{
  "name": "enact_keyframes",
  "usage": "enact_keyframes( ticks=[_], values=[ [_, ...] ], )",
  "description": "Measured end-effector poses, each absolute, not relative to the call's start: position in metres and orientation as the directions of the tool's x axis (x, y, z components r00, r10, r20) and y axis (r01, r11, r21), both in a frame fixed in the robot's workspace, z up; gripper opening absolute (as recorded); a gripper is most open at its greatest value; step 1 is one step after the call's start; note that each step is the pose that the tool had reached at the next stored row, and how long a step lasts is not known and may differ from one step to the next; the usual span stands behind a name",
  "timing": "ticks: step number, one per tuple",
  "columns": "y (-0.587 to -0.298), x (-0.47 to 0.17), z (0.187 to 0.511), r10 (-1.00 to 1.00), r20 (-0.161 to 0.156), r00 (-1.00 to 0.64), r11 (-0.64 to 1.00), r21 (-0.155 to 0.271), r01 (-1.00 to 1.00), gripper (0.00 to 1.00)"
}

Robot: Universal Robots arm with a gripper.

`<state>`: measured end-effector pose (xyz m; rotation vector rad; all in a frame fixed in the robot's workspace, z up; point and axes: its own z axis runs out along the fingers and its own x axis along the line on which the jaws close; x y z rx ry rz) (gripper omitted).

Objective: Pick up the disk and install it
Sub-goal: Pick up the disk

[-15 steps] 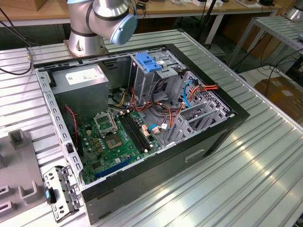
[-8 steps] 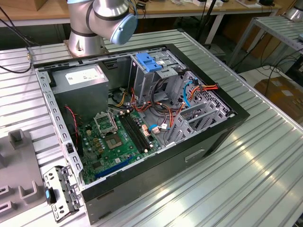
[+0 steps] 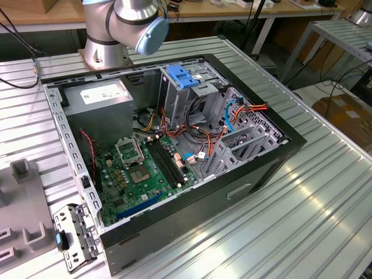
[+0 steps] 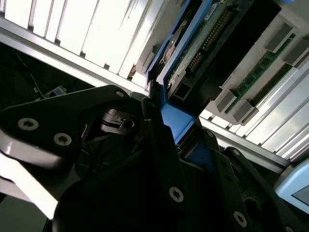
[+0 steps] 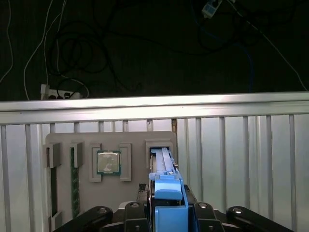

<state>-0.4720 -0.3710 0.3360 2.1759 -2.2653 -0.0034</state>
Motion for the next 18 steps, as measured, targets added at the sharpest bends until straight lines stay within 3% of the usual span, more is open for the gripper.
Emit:
enact_keyframes(
  ticks=[18],
  values=[
    [-0.371,-0.472,0.353,-0.999,-0.001,-0.040,0.040,0.002,-0.999,0.37]
  ],
)
